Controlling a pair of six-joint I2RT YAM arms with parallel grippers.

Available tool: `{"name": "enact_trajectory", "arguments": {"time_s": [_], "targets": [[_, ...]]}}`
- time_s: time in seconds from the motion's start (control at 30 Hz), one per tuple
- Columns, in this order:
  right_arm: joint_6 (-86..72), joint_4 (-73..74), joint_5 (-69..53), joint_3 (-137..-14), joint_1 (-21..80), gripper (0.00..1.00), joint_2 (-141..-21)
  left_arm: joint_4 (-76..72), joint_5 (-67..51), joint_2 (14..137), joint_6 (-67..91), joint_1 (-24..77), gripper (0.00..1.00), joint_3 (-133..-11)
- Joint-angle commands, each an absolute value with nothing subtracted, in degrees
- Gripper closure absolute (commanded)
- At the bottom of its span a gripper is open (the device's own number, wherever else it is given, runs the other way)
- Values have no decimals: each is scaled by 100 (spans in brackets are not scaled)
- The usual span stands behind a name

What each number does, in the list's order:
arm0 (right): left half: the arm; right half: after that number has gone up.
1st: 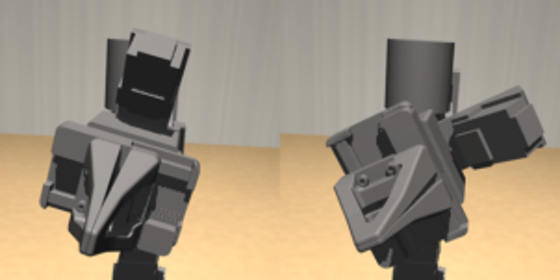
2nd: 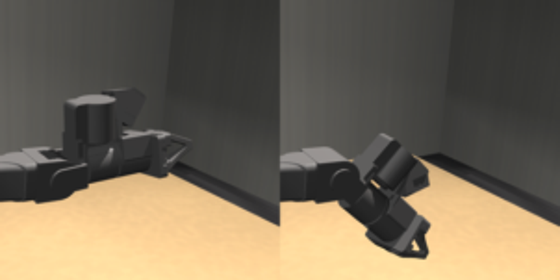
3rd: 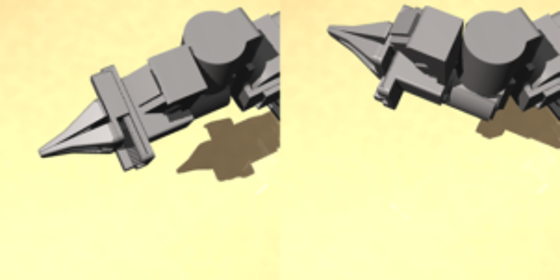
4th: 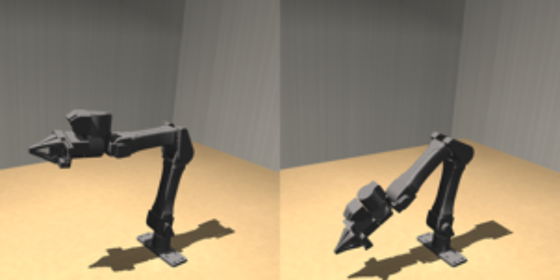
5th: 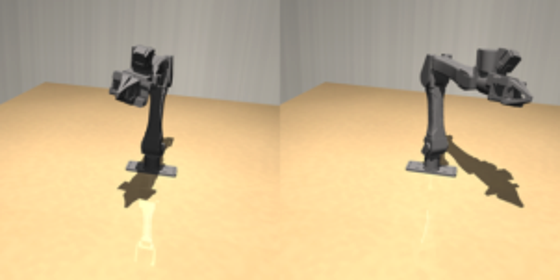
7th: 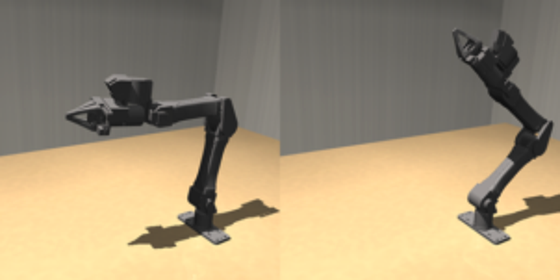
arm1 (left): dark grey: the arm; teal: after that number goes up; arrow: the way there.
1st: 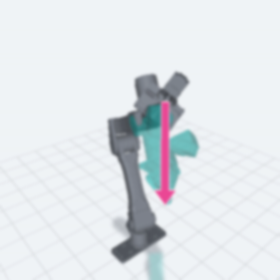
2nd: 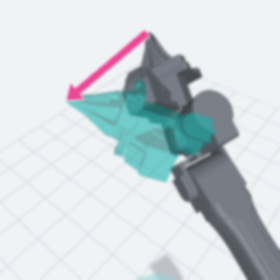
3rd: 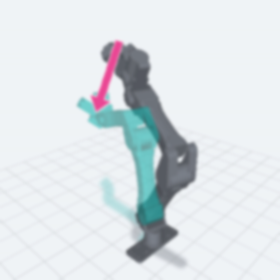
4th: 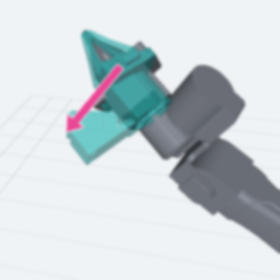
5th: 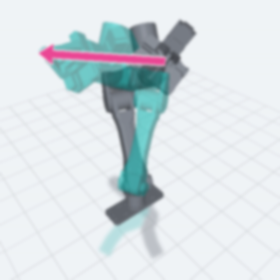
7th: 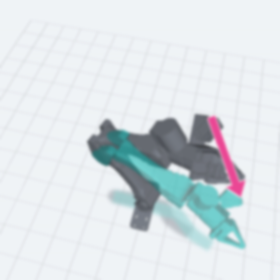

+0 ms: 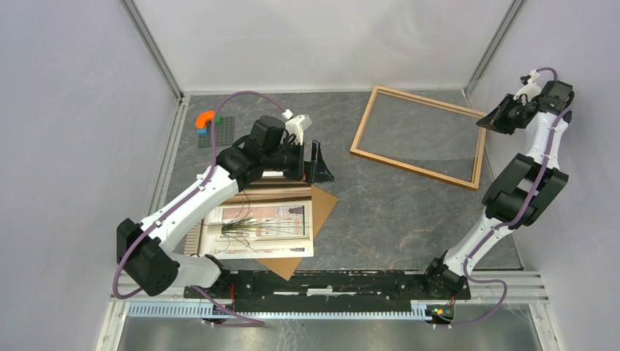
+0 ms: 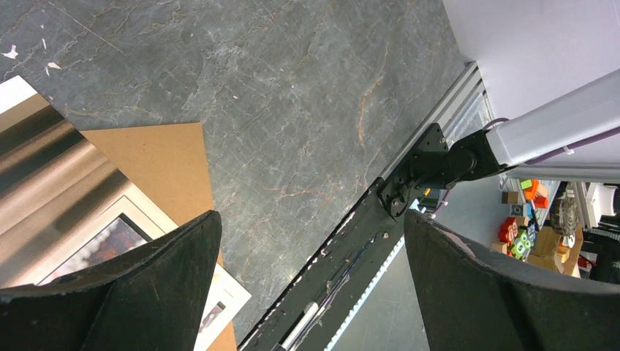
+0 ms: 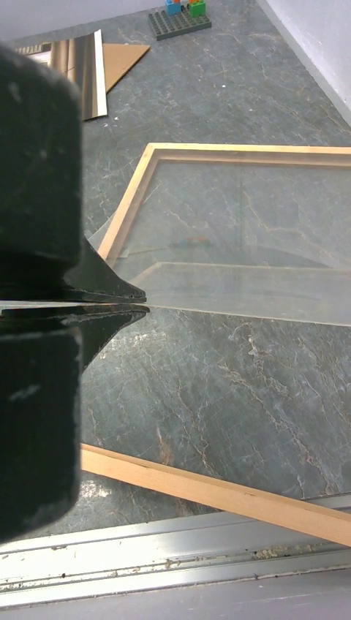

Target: Put the photo into the frame

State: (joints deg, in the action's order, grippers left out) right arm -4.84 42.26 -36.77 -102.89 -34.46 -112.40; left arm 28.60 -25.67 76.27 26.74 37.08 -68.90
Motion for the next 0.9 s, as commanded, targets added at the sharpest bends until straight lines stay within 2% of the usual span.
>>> {"name": "enact_trajectory", "arguments": {"time_s": [0.0,0.87], "targets": [[-650,4244,-3482,-10588,-3628,100,-11315,2714,-2662,7616,2760,3695,0,-6909],[-578,4342,-3392,-10695,-3621,100,-11418,2714,-2655,7639,2760,3691,0,-6900]]}}
